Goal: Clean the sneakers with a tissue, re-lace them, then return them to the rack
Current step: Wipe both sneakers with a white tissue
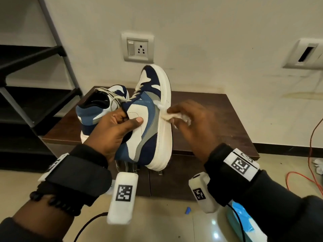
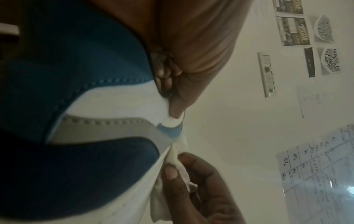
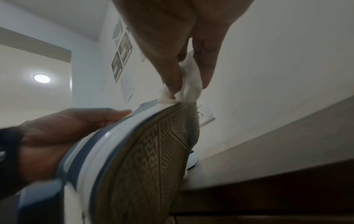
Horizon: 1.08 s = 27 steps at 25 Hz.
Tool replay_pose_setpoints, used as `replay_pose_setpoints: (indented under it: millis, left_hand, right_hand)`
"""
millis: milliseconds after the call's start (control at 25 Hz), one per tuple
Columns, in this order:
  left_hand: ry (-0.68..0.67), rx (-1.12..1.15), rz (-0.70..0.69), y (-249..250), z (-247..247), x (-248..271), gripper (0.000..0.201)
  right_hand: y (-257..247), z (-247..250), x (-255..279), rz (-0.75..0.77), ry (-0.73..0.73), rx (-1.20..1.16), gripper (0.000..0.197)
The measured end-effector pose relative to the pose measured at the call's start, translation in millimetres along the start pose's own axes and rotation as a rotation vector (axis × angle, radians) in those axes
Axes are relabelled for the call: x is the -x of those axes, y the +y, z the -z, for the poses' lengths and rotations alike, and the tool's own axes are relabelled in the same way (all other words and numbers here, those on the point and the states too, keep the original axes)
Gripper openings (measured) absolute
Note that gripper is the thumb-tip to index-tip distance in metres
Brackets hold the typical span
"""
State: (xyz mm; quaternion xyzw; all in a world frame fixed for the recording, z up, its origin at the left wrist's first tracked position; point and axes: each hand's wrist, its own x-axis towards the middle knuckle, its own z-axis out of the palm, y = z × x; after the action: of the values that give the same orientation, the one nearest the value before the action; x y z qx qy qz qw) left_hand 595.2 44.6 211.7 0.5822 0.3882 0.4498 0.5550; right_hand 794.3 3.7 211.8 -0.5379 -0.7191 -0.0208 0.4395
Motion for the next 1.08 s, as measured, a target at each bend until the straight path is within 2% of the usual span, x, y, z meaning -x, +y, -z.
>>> replay_pose_setpoints:
  millis: [40, 160, 200, 240, 360, 400, 440, 560, 640, 720, 800, 880, 960, 1080]
  left_hand:
    - [0.012, 0.009, 0.016, 0, -1, 0, 0.031]
    - [0.018, -0.018, 0.034, 0, 0, -2, 0.03]
    - [0.009, -0.037, 0.042, 0, 2, -4, 0.031]
    - [-0.013, -0.059, 0.054, 1, 2, -6, 0.031]
    - [-0.073, -0.12, 0.106, 4, 3, -11, 0.034]
    - [-0.072, -0.161, 0.118, 6, 5, -12, 0.035]
    - [-0.065, -0.222, 0.123, 8, 9, -13, 0.037]
    - [-0.04, -0.453, 0.103, 15, 16, -14, 0.045]
    - [-0.03, -0.547, 0.04, 19, 6, -10, 0.038]
    - [0.028, -0.583, -0.001, 18, -6, -9, 0.03]
    - [0.122, -0.609, -0.026, 14, -10, -8, 0.014]
    - [0.148, -0.662, -0.018, 12, -5, -9, 0.026]
    - [0.102, -0.731, -0.041, 13, 1, -7, 0.036]
    - [-0.015, -0.775, -0.082, 14, 6, -5, 0.04]
  right_hand:
    - [0, -1, 2, 0.04, -0.037, 0.012, 0.016]
    - [-21, -9, 21, 0.292, -0.179, 0.116, 0.019]
    - [-21, -8, 19, 0.301, -0.191, 0.117, 0.018]
    - [-17, -5, 14, 0.246, -0.168, 0.11, 0.016]
    - [1, -1, -4, -0.042, -0.032, 0.039, 0.01]
    - [1, -2, -3, -0.069, -0.023, 0.033, 0.01]
    - [-4, -5, 0, -0.036, -0.028, 0.053, 0.011]
    - [-29, -10, 22, 0.247, -0.165, 0.132, 0.012]
    - [-36, -9, 26, 0.314, -0.211, 0.161, 0.013]
    - [-27, -6, 16, 0.222, -0.12, 0.161, 0.013]
    - [-3, 1, 3, 0.014, 0.031, 0.146, 0.012]
    - [18, 10, -3, -0.159, 0.085, 0.071, 0.012]
    - [13, 7, 5, -0.134, 0.058, 0.076, 0.016]
    - [-19, -11, 26, 0.092, -0.036, 0.121, 0.024]
